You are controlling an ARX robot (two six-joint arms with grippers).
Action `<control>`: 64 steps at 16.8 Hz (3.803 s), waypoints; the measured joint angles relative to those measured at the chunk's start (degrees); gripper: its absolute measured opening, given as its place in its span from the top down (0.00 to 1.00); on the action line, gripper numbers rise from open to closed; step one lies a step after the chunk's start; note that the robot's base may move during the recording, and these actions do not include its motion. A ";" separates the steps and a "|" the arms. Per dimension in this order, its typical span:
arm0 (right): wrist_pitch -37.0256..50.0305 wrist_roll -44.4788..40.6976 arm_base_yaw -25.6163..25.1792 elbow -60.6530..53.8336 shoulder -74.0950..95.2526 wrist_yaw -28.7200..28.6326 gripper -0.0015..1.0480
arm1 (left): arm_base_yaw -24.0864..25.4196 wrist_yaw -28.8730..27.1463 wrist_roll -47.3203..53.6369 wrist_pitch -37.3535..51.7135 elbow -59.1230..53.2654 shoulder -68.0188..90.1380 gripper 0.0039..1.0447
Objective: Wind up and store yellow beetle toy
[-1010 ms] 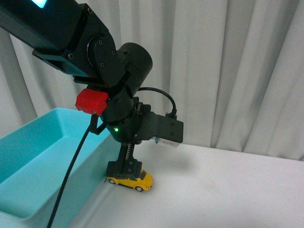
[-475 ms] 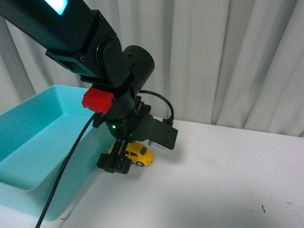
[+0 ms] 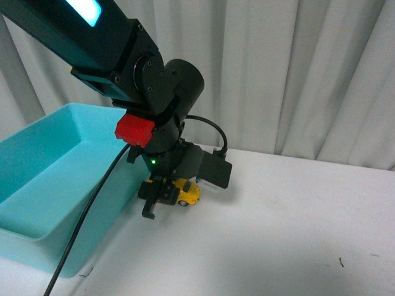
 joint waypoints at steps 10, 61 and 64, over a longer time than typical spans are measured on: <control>-0.02 0.00 0.00 0.00 0.00 0.00 0.06 | -1.92 16.24 -15.85 -2.19 0.13 -8.31 0.61; 0.00 0.00 0.00 0.00 0.00 0.02 0.06 | 14.73 10.19 -79.49 61.59 -71.69 -76.85 0.99; 0.00 0.00 0.00 0.00 0.00 0.00 0.06 | 13.49 9.20 -79.49 58.84 -75.36 -82.93 0.99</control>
